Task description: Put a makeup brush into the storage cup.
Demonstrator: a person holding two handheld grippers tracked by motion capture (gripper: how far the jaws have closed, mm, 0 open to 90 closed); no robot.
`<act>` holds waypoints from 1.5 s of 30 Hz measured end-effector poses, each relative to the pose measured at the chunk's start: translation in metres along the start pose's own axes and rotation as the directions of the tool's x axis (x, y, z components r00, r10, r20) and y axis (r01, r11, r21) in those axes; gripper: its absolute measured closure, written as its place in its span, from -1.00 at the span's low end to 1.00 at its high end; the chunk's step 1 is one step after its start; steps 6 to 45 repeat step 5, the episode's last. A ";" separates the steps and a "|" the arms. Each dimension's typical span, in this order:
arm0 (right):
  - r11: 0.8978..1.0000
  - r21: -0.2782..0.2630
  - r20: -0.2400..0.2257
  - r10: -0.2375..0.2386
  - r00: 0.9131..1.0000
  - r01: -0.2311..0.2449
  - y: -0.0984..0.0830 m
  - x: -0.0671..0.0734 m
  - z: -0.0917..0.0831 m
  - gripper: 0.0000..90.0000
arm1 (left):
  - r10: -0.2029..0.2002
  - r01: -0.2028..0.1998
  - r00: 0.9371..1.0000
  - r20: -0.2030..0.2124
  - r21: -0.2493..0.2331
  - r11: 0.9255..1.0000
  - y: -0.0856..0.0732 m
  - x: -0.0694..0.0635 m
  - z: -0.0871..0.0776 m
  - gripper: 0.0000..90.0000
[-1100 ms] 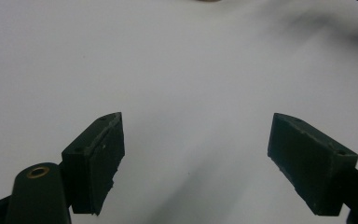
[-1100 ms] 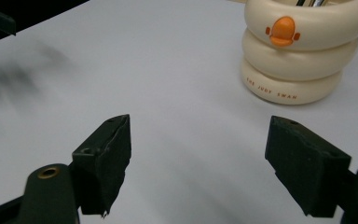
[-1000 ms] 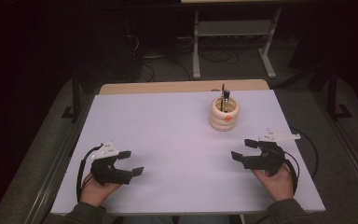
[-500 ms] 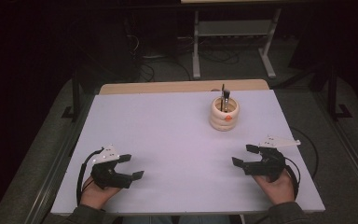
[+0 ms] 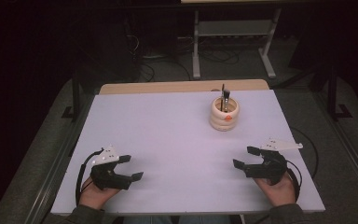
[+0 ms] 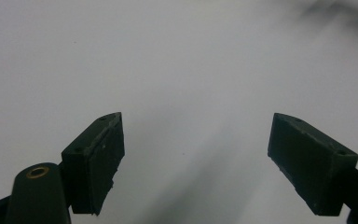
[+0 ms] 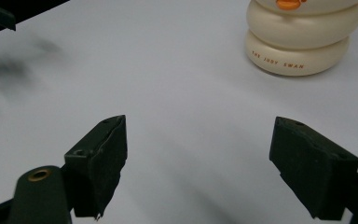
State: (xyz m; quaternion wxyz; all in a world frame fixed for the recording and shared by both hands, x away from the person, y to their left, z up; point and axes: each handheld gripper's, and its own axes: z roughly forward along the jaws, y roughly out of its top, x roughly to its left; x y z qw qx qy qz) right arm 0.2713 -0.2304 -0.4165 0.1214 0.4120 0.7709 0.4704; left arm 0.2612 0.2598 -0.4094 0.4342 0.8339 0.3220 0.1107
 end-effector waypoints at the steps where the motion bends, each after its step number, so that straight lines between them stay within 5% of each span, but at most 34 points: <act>1: 1.000 -0.003 0.003 -0.003 1.000 0.003 0.000 -0.001 0.000 -0.60 | 0.003 -0.003 1.000 0.001 0.000 1.000 0.000 0.000 0.000 -0.59; 45: 1.000 0.012 0.027 -0.012 1.000 0.012 -0.001 -0.002 0.001 -0.60 | 0.011 -0.011 1.000 0.001 0.002 1.000 0.001 0.001 0.000 -0.59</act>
